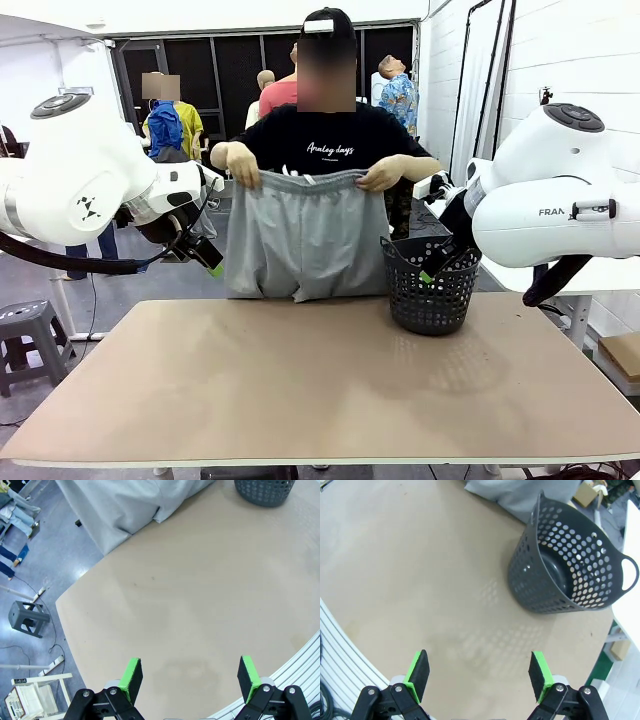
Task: Fold the training pants.
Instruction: Grab both ends of the Training pants handed by a person.
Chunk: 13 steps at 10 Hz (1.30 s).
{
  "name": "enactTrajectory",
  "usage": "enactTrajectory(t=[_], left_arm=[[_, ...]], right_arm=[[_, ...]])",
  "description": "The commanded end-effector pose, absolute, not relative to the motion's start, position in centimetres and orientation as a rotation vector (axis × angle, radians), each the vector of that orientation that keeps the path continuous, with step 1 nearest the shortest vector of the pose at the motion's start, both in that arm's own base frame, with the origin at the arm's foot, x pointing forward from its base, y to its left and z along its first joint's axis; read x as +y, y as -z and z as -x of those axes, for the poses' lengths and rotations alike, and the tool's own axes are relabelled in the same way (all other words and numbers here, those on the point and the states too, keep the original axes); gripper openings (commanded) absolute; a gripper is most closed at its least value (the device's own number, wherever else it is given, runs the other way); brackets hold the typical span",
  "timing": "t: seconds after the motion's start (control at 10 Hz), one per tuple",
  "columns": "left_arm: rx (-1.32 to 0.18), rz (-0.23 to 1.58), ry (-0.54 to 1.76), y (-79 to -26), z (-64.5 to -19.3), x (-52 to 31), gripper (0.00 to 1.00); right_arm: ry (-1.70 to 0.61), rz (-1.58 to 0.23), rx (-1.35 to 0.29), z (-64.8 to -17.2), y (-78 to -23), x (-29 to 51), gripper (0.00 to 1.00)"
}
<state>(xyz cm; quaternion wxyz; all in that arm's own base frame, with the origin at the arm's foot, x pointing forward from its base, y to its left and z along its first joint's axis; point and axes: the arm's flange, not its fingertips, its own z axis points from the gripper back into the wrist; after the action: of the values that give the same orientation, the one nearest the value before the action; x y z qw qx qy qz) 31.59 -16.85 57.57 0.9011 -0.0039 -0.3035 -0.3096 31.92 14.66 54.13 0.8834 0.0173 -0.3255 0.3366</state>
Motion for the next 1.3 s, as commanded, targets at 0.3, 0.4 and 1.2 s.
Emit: enactTrajectory(t=[0.3,0.4,1.2], left_arm=[[-0.633,0.006,0.651,-57.57,-31.66,-16.76,1.0],[-0.633,0.006,0.651,-57.57,-31.66,-16.76,1.0],[-0.633,0.006,0.651,-57.57,-31.66,-16.76,1.0]], right_arm=[[-0.695,-0.039,-0.687,-32.02,-53.95,14.74,1.0],[-0.695,-0.039,-0.687,-32.02,-53.95,14.74,1.0],[-0.695,-0.039,-0.687,-32.02,-53.95,14.74,1.0]])
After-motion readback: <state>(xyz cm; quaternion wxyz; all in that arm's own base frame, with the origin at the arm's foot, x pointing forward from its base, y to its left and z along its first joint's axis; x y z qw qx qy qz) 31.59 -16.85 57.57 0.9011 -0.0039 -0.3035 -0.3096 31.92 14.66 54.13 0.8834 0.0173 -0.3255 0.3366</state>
